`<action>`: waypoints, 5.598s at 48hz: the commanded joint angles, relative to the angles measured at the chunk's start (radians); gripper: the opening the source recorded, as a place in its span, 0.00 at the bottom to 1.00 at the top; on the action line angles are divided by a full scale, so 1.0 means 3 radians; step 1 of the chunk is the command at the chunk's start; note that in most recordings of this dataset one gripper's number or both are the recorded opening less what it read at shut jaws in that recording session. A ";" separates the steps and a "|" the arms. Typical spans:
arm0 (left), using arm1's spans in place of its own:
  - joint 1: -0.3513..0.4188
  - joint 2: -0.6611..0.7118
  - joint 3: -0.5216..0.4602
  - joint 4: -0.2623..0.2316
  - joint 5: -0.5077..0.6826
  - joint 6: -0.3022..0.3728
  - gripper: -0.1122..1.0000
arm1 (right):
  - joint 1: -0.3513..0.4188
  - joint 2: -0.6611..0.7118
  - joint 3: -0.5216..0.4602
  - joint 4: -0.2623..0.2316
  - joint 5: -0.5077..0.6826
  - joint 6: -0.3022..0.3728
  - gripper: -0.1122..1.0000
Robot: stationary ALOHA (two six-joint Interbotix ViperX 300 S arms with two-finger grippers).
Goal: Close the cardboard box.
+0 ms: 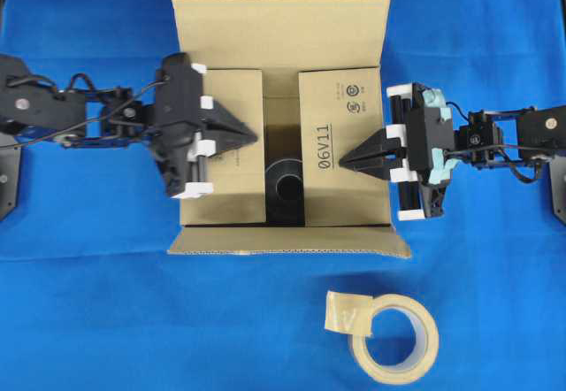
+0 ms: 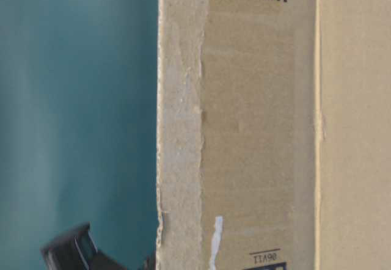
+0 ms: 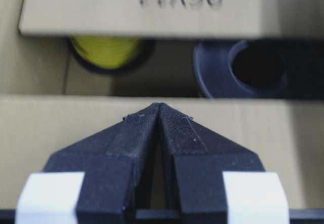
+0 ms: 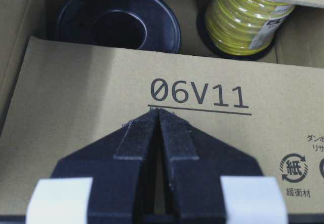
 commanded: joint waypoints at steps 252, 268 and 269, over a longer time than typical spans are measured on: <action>0.1386 0.0547 -0.1958 0.0000 0.2107 0.0496 0.10 | 0.0307 -0.0112 0.0041 0.0271 -0.0087 0.0000 0.10; 0.1084 0.0470 -0.2004 0.0000 0.2132 0.0491 0.10 | 0.0286 -0.0112 0.0036 0.0271 -0.0092 -0.0010 0.10; 0.1058 0.0460 -0.2010 0.0000 0.2153 0.0491 0.10 | 0.0286 -0.0112 0.0036 0.0266 -0.0092 -0.0010 0.10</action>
